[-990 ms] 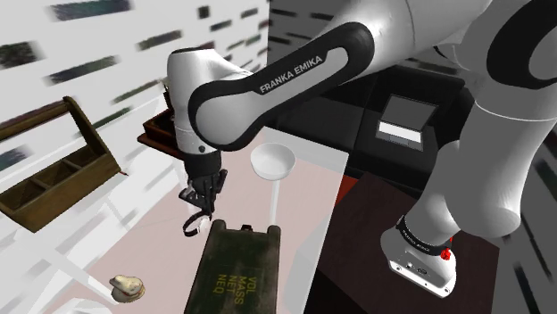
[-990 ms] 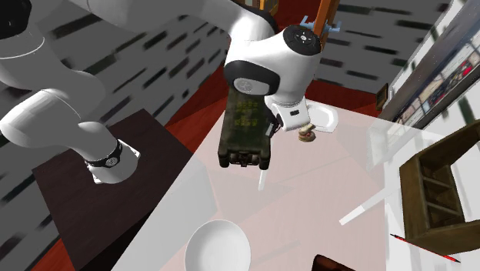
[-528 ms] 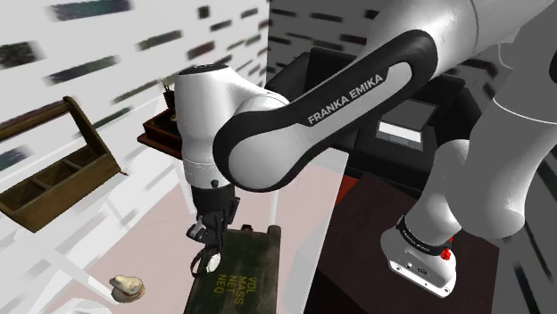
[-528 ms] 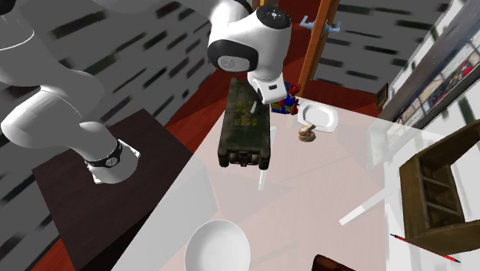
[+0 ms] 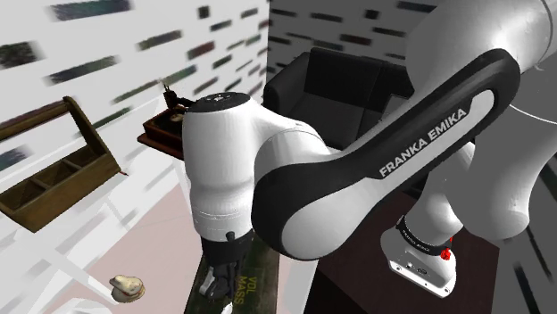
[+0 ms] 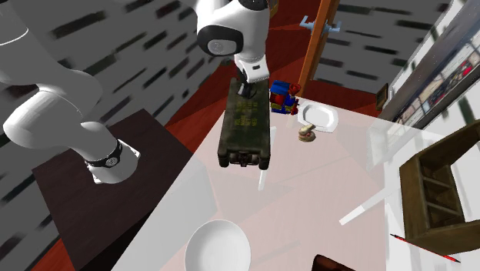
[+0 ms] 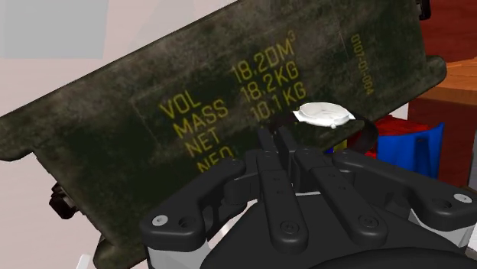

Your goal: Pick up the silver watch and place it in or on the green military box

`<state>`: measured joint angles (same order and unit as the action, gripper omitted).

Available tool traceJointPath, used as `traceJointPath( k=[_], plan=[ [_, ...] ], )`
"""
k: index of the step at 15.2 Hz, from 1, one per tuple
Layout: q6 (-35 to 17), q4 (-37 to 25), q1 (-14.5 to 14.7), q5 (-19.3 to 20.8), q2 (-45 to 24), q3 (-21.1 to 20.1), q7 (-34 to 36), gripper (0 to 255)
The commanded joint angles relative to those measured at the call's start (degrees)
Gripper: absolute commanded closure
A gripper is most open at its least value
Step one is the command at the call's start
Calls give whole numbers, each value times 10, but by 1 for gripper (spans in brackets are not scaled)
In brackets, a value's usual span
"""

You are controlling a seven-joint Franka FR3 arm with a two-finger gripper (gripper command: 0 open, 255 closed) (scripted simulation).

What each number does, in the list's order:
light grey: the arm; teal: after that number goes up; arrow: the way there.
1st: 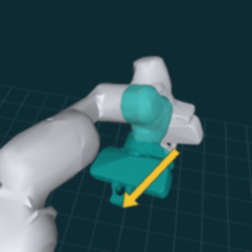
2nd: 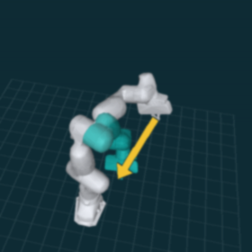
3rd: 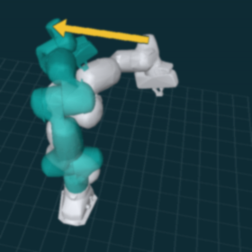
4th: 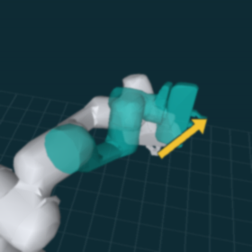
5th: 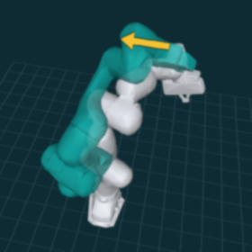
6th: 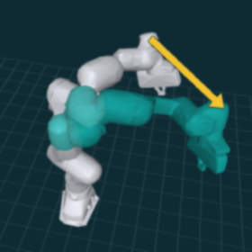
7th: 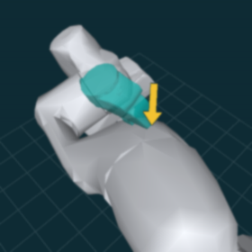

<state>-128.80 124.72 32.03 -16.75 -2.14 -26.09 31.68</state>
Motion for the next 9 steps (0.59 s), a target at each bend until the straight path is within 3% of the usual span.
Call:
traceJointPath(
  k=[1,9],
  plan=[
    [-13,7,2,1,-6,-2,2,255],
    [-74,29,7,9,-46,-2,-1,255]
  ],
)
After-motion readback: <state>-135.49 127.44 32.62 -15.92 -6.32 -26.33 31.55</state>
